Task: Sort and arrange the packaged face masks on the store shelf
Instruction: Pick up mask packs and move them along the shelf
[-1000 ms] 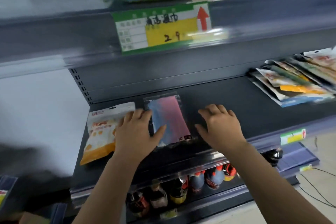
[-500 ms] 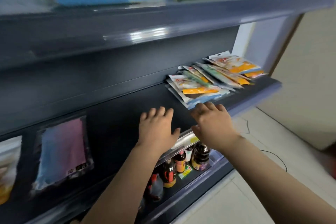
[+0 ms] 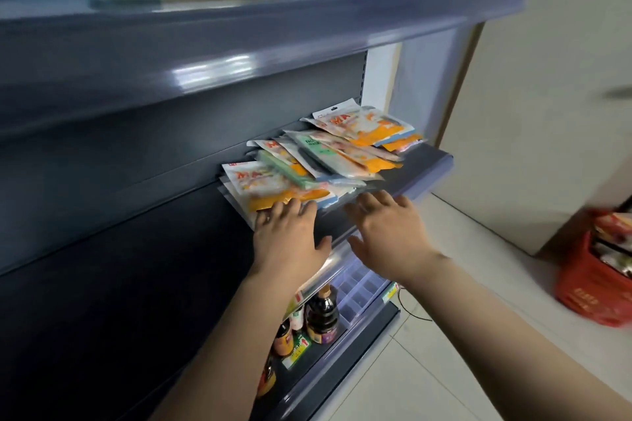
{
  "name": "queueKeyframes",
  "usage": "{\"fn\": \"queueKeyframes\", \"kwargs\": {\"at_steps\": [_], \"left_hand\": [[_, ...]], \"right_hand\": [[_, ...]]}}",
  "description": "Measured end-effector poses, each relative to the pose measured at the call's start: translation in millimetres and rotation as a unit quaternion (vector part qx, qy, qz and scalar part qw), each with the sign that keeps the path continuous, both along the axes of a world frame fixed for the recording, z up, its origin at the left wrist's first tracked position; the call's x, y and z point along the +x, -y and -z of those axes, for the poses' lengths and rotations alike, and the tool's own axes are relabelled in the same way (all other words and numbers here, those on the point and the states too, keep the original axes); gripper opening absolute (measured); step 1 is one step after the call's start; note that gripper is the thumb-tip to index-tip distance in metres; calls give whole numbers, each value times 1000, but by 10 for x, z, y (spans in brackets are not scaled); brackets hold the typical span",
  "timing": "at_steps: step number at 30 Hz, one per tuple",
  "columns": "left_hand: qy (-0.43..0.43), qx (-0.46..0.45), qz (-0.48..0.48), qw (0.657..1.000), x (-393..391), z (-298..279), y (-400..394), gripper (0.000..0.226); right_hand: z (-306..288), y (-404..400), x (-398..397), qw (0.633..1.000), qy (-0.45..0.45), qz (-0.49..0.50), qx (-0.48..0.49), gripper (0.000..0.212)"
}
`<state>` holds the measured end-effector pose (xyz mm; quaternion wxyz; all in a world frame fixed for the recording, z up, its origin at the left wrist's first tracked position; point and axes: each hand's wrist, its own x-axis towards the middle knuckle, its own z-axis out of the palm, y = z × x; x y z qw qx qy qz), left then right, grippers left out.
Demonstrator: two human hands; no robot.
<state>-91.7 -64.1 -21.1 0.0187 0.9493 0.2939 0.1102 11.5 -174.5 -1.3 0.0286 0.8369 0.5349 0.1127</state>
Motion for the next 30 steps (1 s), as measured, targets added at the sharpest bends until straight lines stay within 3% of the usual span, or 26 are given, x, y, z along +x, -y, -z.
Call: {"fn": "queueKeyframes", "kwargs": {"at_steps": [16,22,30], "left_hand": [[19,24,52,998,1461,-96,-284,50],[12,39,-3,999,1962,-96,-255,51],[-6,41,-107,993,2609,-82,-135,56]], "right_hand": [[-144,-150,1366,997,-38,72,2,52],[-101,-163,1969,997,-54,51,9,53],[-64,-169,2853,996,-68,-48,11,51]]}}
